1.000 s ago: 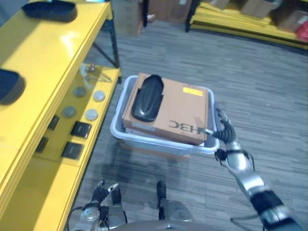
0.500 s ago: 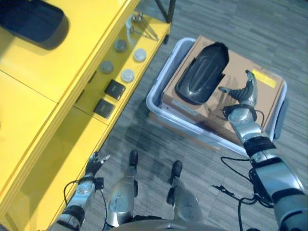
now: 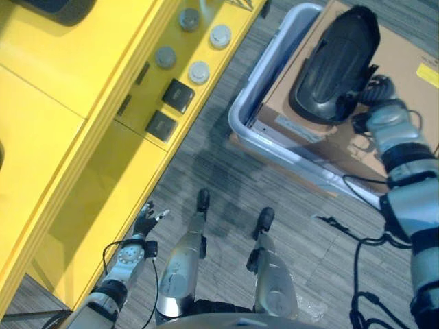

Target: Move parts from the plastic box to the shelf.

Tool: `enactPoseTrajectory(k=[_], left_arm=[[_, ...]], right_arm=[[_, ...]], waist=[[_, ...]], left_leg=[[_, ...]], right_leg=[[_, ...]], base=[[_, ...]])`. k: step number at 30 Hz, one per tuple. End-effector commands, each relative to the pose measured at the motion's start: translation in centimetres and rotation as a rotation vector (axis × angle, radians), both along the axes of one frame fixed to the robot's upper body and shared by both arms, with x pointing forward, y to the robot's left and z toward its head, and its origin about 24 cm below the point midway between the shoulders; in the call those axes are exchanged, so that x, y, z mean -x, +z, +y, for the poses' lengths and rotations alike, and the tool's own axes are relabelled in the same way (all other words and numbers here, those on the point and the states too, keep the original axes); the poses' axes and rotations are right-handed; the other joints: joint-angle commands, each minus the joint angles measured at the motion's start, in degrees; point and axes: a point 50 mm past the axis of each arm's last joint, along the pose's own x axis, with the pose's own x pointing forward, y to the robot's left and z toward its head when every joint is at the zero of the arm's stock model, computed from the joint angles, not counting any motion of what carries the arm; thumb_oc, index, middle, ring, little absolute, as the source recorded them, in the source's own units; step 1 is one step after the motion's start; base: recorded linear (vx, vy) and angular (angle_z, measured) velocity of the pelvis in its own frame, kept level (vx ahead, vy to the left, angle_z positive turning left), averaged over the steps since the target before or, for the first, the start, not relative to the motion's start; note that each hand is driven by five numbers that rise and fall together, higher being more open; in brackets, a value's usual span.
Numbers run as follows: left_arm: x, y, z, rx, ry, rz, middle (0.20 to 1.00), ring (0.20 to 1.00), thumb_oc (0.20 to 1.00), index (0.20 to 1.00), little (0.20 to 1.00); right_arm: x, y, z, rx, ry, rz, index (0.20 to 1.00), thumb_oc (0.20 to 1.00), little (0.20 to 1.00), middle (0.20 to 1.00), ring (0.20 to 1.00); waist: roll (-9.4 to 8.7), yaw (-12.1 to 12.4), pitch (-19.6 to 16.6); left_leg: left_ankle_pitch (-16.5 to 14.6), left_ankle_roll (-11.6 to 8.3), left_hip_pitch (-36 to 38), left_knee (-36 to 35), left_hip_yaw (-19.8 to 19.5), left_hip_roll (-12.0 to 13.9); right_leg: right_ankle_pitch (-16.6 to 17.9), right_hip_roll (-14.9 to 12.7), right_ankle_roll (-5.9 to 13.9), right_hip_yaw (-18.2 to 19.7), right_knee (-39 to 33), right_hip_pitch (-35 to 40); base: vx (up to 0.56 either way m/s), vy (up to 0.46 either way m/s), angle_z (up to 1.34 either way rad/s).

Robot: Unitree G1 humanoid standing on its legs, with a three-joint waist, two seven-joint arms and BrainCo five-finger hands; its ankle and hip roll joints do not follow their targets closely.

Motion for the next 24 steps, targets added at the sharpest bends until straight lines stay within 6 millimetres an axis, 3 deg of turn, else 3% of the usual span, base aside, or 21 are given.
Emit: enactPoseTrajectory(k=[1,10,14,16,21,24], left_arm=[[-0.2,0.5,1.2,-0.034,-0.012,-0.023,1.000,1.000,1.000,1.000,1.000],[0.0,1.4,1.3,-0.053,-0.068,-0.097,1.000,1.000,1.000,1.000,1.000],[-1.0,4.1,1.4,-0.158,-0.179,-0.218,1.000,1.000,1.000,1.000,1.000],[-1.4,5.5,0.9,-0.191,-0.252,-0.272,1.000,1.000,1.000,1.000,1.000],[-3.0,9.3,-0.1,-0.127,-0.305,-0.354,1.000,1.000,1.000,1.000,1.000],[-4.3,11.3,-2.1,-0.072,-0.365,-0.390,1.000,1.000,1.000,1.000,1.000]], right_arm=[[1.1,-6.9,-0.1,-0.154,-0.040,0.326,0.200,0.200,0.200,0.200,0.200],[4.5,-9.9,-4.2,-0.223,-0.211,0.255,0.200,0.200,0.200,0.200,0.200],[6.0,-11.0,-5.1,-0.096,-0.211,0.069,0.200,0.200,0.200,0.200,0.200],[6.3,-10.9,-4.9,-0.028,-0.183,0.017,0.200,0.200,0.200,0.200,0.200],[7.1,-10.8,-2.1,0.129,-0.049,-0.127,0.200,0.200,0.200,0.200,0.200],[7.5,-9.9,1.7,0.196,0.048,-0.293,0.200,0.200,0.200,0.200,0.200]], waist=[[-1.14,1.27,0.07],[-2.22,1.20,-1.91],[-3.96,-0.19,-5.25],[-4.52,-0.87,-6.78],[-6.47,-3.35,-12.74],[-7.49,-5.29,-17.06]], left_leg=[[-7.44,-0.61,-0.56,5.35,-0.65,-0.82],[-7.79,-0.76,4.01,3.31,0.11,-0.01],[-7.61,-1.23,8.37,1.11,1.47,1.28],[-7.51,-1.44,9.36,0.65,1.85,1.69],[-7.53,-1.87,12.91,-0.10,3.69,2.81],[-7.85,-1.84,15.56,-0.52,5.02,3.70]], right_leg=[[-1.44,-3.83,0.98,-0.44,3.04,-2.60],[-1.73,-3.62,1.34,-1.45,2.41,1.16],[-1.56,-2.58,1.61,-1.87,1.20,4.78],[-1.49,-2.26,1.70,-1.84,0.86,5.69],[-1.73,-1.37,1.85,-1.17,0.13,9.33],[-2.55,-0.57,1.49,-0.72,0.06,12.09]], base=[[-0.02,0.014,0.11],[0.01,-0.028,0.11],[0.04,-0.101,0.02],[0.04,-0.100,-0.04],[0.07,-0.101,-0.07],[0.05,-0.115,-0.26]])
